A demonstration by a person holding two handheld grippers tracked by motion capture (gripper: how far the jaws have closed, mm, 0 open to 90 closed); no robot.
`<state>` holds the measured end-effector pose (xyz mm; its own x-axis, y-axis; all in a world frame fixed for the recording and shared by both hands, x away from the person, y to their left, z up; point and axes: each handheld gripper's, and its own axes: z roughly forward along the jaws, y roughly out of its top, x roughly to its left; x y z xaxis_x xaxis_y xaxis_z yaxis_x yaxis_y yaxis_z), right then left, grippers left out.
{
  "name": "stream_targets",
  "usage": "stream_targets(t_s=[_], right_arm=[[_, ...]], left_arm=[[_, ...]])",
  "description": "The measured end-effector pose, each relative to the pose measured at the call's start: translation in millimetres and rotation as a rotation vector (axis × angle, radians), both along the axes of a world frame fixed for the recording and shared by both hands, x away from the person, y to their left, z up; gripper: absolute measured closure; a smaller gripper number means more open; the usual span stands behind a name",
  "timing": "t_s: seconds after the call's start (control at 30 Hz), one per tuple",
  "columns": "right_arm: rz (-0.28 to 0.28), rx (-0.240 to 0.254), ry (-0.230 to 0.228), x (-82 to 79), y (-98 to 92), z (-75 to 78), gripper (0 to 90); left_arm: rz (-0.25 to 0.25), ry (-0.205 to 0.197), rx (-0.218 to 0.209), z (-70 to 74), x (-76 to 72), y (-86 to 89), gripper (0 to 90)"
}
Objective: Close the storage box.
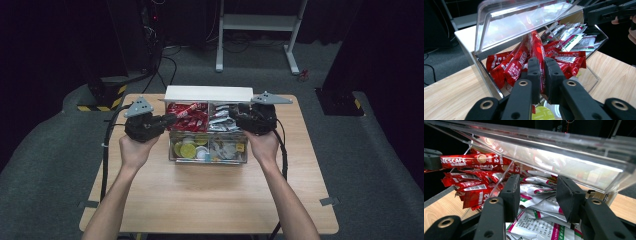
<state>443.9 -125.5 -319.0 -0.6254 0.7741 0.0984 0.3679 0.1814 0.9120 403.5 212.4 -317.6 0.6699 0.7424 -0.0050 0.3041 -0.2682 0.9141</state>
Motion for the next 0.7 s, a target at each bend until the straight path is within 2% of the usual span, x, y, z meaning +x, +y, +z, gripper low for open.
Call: stream_targets(t_s=[0.7], right_arm=[[-0.001,-0.001,0.003,0.1,0.2,0.5,54.3]], left_arm=[[-0.019,-0.005,0.01,2.1,-13.9,10.5,84.4]])
